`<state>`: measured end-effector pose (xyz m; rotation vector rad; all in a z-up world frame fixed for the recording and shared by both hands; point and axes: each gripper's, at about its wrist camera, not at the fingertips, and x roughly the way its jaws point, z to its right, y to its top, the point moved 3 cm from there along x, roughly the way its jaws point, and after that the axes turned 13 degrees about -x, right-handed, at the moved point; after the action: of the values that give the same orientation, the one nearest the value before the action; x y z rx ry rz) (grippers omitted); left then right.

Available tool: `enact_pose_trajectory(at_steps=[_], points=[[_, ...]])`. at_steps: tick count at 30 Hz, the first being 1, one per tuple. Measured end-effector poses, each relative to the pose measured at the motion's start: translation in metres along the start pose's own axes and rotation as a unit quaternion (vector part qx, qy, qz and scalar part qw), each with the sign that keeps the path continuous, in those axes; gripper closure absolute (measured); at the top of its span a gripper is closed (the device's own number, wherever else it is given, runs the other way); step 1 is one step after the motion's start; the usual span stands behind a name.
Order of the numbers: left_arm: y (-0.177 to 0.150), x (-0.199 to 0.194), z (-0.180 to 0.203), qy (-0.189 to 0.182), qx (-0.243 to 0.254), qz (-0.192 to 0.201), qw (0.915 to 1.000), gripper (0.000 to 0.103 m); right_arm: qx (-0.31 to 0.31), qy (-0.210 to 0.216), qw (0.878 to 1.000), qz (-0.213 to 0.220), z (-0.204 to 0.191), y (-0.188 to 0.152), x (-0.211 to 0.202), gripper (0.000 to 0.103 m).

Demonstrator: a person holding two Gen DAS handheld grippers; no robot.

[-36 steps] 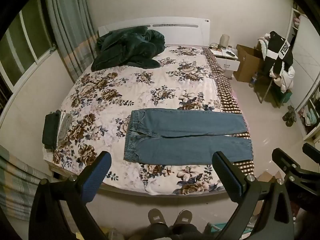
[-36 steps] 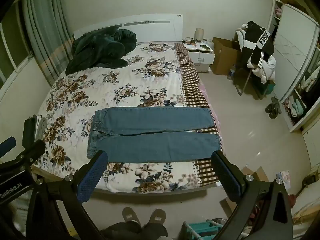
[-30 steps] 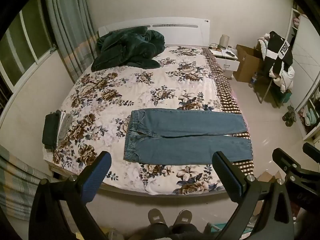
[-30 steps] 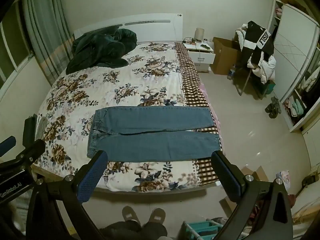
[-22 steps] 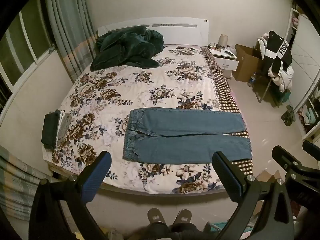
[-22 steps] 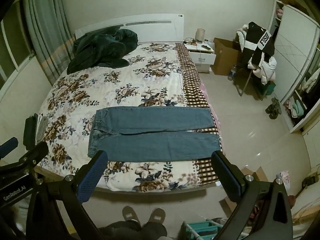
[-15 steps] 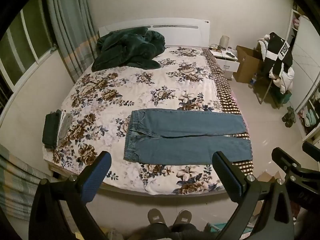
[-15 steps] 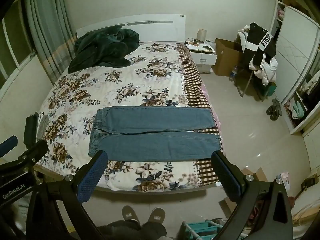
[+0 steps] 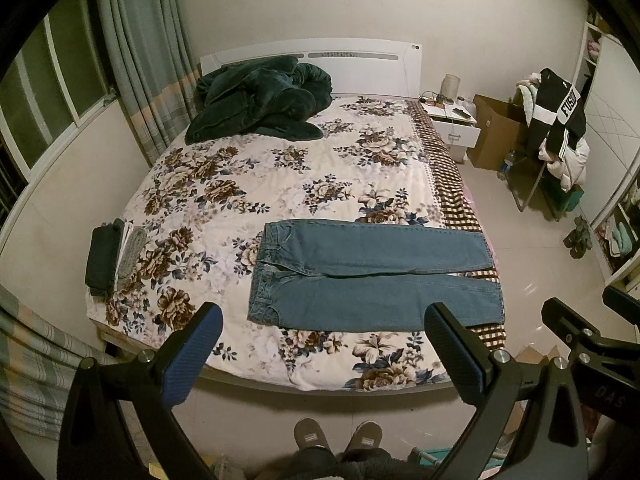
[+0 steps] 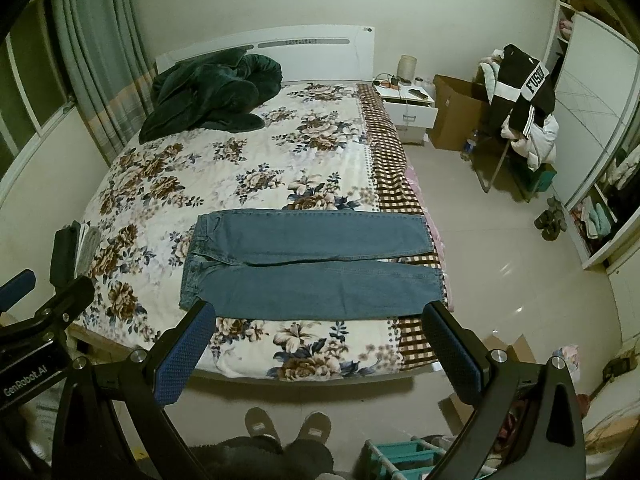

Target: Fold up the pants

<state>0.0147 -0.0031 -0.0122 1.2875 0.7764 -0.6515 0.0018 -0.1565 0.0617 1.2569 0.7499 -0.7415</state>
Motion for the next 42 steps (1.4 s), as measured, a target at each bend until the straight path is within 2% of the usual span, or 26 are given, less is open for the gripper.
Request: enact_pose_trajectory(at_steps=[19, 23, 42], points=[[0.006, -0.006, -0.003, 0.000, 0.000, 0.004, 1.0000, 0.000, -0.007, 0.005, 1.000, 0.007, 0.005, 0.003, -0.014, 0.000], [0.019, -0.012, 0.000, 0.001, 0.000, 0.007, 1.0000, 0.000, -0.008, 0.005, 1.000, 0.007, 0.005, 0.004, -0.015, 0.000], [0.022, -0.019, -0.001, 0.006, -0.001, 0.013, 0.9999, 0.000, -0.009, 0.006, 1.000, 0.012, 0.007, 0.005, -0.026, 0.000]])
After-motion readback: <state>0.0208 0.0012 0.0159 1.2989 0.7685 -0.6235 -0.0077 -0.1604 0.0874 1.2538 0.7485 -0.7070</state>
